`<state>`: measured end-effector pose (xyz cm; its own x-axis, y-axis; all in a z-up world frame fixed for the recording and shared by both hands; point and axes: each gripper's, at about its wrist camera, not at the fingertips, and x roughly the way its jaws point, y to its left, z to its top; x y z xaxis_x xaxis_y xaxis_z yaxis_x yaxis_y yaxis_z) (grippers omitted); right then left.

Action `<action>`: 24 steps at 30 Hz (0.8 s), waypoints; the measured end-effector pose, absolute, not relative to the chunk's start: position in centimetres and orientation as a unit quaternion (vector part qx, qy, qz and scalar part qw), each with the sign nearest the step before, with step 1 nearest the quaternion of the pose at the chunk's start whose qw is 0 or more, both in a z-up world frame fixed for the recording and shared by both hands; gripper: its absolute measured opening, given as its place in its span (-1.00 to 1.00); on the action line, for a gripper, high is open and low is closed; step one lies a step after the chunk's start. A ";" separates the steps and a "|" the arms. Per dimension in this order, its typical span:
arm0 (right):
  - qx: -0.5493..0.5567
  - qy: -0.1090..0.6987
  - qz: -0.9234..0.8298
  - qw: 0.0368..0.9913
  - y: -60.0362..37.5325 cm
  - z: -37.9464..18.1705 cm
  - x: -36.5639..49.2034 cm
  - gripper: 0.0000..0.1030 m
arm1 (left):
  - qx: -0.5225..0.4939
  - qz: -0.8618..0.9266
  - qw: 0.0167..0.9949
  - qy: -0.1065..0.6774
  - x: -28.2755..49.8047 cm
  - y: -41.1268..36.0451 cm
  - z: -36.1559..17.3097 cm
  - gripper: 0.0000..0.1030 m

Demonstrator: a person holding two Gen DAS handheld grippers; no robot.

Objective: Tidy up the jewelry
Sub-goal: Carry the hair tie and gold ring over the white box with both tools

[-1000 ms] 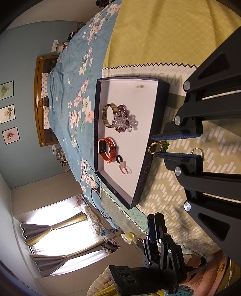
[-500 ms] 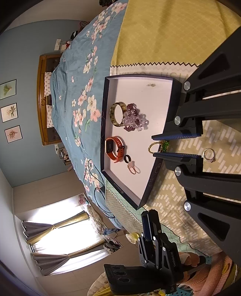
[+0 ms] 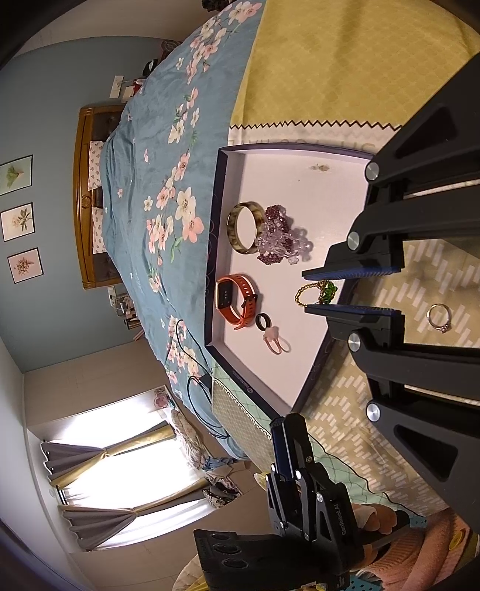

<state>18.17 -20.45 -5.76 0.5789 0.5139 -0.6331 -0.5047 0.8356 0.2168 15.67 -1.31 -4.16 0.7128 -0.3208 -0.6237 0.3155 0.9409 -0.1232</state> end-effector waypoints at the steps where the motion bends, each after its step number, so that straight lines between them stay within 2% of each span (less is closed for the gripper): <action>1: 0.005 0.358 0.287 0.888 -20.4 -5.7 18.3 -0.79 | -0.004 -0.172 0.925 0.338 15.8 -1.3 -4.2 -0.57; 24: -0.006 0.380 0.291 0.878 -18.7 -7.0 21.1 -0.79 | -0.002 -0.161 0.918 0.362 19.9 -1.7 -5.2 -0.57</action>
